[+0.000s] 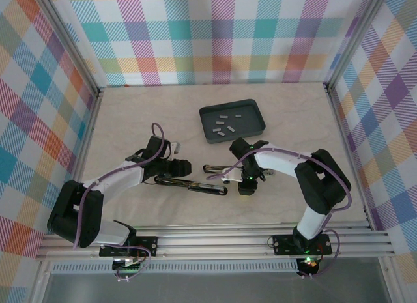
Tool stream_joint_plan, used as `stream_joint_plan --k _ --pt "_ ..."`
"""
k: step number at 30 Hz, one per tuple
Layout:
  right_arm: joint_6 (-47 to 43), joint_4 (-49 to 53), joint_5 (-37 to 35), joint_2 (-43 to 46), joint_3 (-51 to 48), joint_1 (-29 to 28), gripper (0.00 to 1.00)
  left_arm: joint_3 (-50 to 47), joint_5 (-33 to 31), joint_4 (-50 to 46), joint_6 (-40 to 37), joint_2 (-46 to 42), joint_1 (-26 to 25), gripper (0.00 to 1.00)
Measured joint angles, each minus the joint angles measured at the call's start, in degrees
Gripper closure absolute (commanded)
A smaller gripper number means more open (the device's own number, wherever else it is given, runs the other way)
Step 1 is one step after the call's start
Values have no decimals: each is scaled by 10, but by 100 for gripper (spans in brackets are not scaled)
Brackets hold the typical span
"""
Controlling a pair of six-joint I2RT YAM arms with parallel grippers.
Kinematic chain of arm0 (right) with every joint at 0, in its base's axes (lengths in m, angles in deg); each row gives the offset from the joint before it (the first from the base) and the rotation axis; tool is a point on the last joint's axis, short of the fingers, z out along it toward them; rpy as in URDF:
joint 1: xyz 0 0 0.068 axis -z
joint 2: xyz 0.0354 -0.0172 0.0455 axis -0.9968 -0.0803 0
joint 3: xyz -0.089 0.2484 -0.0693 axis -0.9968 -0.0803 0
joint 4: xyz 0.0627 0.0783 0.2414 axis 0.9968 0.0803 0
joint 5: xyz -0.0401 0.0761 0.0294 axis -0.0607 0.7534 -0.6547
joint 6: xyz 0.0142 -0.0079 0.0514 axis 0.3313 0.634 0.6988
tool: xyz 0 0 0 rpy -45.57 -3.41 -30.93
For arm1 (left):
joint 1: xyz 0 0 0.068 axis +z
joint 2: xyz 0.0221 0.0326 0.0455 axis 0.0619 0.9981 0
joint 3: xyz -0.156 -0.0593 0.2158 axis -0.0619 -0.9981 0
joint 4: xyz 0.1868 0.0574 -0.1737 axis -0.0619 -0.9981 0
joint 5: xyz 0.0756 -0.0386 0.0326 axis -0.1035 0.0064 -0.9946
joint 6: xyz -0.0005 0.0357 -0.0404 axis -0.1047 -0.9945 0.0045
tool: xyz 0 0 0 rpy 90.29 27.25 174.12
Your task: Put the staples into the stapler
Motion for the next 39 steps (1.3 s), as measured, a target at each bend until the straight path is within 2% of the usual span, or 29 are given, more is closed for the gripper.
stream_joint_plan --k 14,24,33,39 --pt "6 -5 -11 -9 3 0 79 -1 -7 -1 -2 -10 0 41" --pt "7 -4 -14 -7 5 -2 82 -3 -11 -5 -5 -16 0 40" --pt "3 20 -17 54 15 -3 83 10 -3 -6 -22 -2 0 40" --pt "-23 54 -33 82 56 24 83 52 21 -8 -42 36 0 40"
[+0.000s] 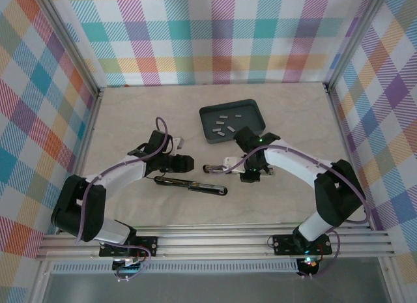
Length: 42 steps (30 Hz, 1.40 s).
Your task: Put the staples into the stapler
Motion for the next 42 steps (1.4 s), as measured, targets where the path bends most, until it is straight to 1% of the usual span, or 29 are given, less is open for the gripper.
stream_joint_plan --k 4,6,13,20,26,42 --pt "-16 16 -14 3 15 25 83 17 14 -3 -13 13 0 41" --pt "-35 44 -20 -1 34 42 83 49 31 -31 -30 38 0 41" --pt "-81 89 -44 -16 97 96 83 120 75 -60 -78 106 0 41" --pt "-110 114 -45 -53 102 121 82 140 106 -73 -98 146 0 41" --pt "-126 118 -31 -59 102 141 82 150 126 -77 -108 163 0 41" --pt "-147 119 -35 -98 102 160 82 154 151 -87 -115 172 1 41"
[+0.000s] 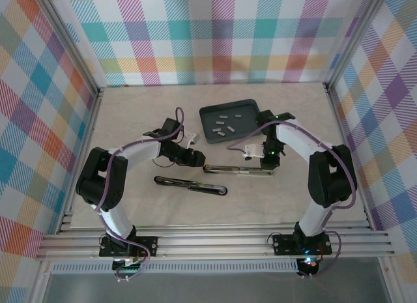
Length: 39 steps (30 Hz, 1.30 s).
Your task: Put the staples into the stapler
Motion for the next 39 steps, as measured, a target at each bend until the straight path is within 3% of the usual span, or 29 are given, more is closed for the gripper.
stream_joint_plan --k 39 --pt "0 -7 -13 -37 2 2 82 0 1 0 0 0 7 41"
